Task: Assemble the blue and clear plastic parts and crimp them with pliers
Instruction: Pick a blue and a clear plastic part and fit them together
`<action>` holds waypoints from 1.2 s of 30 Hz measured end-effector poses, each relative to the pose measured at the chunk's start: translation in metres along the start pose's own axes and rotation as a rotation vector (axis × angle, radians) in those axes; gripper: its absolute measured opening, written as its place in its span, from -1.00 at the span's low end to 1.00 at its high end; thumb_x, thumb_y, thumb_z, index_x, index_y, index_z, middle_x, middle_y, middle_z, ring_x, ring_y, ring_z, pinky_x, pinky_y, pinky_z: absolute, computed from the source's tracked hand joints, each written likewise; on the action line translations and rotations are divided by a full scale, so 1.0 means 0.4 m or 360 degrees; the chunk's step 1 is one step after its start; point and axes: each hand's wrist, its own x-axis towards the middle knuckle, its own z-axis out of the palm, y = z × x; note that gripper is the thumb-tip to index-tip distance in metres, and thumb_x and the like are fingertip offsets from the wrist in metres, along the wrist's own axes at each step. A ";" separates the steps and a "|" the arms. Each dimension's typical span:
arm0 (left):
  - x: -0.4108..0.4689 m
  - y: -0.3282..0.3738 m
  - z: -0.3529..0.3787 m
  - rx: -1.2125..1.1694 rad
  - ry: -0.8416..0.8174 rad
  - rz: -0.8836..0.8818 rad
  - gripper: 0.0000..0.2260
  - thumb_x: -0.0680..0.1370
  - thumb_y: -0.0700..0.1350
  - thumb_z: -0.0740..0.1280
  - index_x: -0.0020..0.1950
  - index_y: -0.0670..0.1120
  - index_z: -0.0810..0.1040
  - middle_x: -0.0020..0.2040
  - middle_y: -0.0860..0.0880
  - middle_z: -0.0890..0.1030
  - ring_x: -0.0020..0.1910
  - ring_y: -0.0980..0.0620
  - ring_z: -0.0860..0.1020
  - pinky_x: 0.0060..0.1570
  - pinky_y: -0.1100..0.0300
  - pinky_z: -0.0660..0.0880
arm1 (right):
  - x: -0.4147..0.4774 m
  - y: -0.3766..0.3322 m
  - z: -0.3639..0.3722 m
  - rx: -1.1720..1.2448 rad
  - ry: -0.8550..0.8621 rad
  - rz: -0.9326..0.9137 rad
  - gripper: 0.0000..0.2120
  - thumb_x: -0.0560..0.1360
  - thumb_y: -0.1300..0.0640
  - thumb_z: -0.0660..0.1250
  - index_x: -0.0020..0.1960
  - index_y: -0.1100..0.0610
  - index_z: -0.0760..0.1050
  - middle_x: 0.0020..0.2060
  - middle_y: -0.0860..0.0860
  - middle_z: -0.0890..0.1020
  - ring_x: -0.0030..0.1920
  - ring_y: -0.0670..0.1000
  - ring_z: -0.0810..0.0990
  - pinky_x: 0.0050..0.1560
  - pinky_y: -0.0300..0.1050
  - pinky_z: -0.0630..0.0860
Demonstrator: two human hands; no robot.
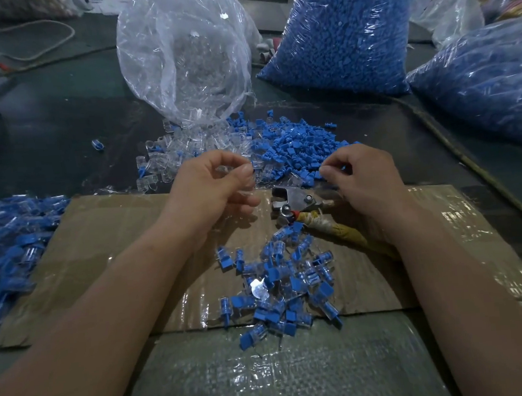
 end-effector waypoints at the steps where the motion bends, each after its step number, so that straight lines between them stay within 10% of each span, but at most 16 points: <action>1: 0.001 -0.001 -0.001 0.0000 0.0008 0.0003 -0.96 0.51 -0.23 0.29 -0.06 -0.15 0.51 -0.23 -0.15 0.59 -0.40 0.06 0.60 -0.40 0.21 0.58 | -0.003 -0.005 -0.001 0.0061 0.0028 -0.0004 -0.91 0.50 0.12 0.31 -0.10 0.11 0.57 -0.33 -0.19 0.44 -0.30 -0.20 0.41 -0.27 -0.33 0.28; 14: -0.009 0.004 0.001 0.0195 -0.0058 0.0072 -0.86 0.44 -0.32 0.34 -0.09 -0.12 0.57 -0.24 -0.05 0.62 -0.37 0.19 0.60 -0.35 0.43 0.49 | -0.042 -0.074 -0.011 0.0744 0.0030 -0.0031 -0.74 0.48 0.25 0.32 -0.17 -0.13 0.45 -0.24 -0.18 0.56 -0.20 -0.24 0.60 -0.14 -0.41 0.52; 36: -0.026 0.006 0.025 0.0200 -0.0084 0.0253 -0.87 0.40 -0.34 0.40 -0.25 -0.15 0.52 -0.43 -0.03 0.62 -0.43 0.07 0.61 -0.41 0.29 0.55 | -0.079 -0.151 0.019 0.0692 0.0187 -0.0226 -0.79 0.40 0.23 0.40 -0.28 -0.04 0.46 -0.40 -0.21 0.51 -0.31 -0.23 0.52 -0.28 -0.42 0.47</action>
